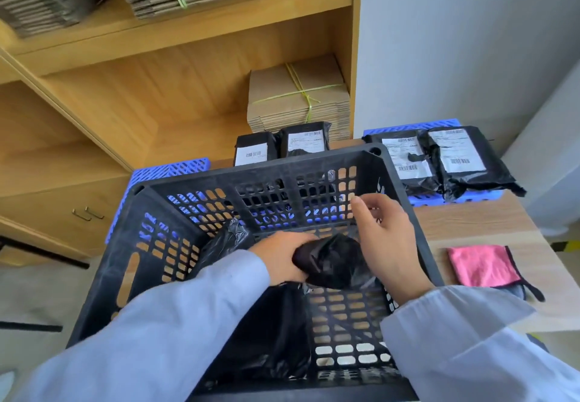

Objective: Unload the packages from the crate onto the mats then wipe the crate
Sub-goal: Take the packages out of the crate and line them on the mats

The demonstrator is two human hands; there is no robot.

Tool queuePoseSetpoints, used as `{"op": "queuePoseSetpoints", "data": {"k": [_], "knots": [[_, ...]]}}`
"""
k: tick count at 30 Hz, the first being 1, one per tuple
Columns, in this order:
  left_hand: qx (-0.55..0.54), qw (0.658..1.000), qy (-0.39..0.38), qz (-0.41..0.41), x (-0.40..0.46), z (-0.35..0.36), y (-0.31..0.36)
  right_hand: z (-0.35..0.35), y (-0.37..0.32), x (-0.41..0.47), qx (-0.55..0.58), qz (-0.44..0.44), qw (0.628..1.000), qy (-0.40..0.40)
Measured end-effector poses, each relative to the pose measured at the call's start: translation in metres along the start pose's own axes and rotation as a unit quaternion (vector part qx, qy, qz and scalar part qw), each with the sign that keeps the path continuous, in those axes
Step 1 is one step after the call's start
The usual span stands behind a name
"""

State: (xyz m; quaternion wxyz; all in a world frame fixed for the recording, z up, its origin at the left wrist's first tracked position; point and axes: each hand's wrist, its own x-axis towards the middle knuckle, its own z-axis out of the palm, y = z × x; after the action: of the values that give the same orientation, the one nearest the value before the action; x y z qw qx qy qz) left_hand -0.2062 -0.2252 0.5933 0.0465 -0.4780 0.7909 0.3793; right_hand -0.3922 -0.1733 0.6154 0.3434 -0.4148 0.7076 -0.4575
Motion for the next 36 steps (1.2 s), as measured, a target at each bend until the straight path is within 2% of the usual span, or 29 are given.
{"op": "queuePoseSetpoints", "data": {"k": [3,6,9,12,14,16,22,27,33,36], "knots": [[-0.126,0.988,0.08,-0.039,-0.022,-0.036,-0.01,0.001,-0.006,-0.003,0.072,0.008,0.997,-0.013],[-0.265,0.951,0.146,-0.068,-0.042,-0.059,-0.01,0.002,-0.011,-0.008,0.105,0.024,0.992,-0.065],[-0.439,0.877,0.184,-0.072,-0.056,-0.063,-0.007,0.005,-0.013,-0.01,0.121,0.07,0.98,-0.144],[-0.559,0.799,0.209,-0.072,-0.063,-0.054,0.001,0.007,-0.014,-0.012,0.173,0.126,0.947,-0.239],[-0.606,0.764,0.208,-0.073,-0.066,-0.047,0.005,0.007,-0.016,-0.015,0.22,0.133,0.918,-0.303],[-0.633,0.744,0.201,-0.07,-0.068,-0.04,0.005,0.006,-0.019,-0.018,0.241,0.135,0.902,-0.333],[-0.654,0.723,0.211,-0.075,-0.069,-0.026,-0.004,0.004,-0.015,-0.017,0.245,0.15,0.893,-0.347],[-0.654,0.722,0.214,-0.078,-0.07,-0.021,-0.005,0.002,-0.017,-0.018,0.235,0.143,0.897,-0.347],[-0.625,0.753,0.192,-0.083,-0.077,-0.02,-0.006,0.0,-0.021,-0.024,0.251,0.124,0.896,-0.344],[-0.585,0.784,0.195,-0.065,-0.086,-0.026,-0.016,0.004,-0.028,-0.03,0.218,0.01,0.935,-0.281]]}}
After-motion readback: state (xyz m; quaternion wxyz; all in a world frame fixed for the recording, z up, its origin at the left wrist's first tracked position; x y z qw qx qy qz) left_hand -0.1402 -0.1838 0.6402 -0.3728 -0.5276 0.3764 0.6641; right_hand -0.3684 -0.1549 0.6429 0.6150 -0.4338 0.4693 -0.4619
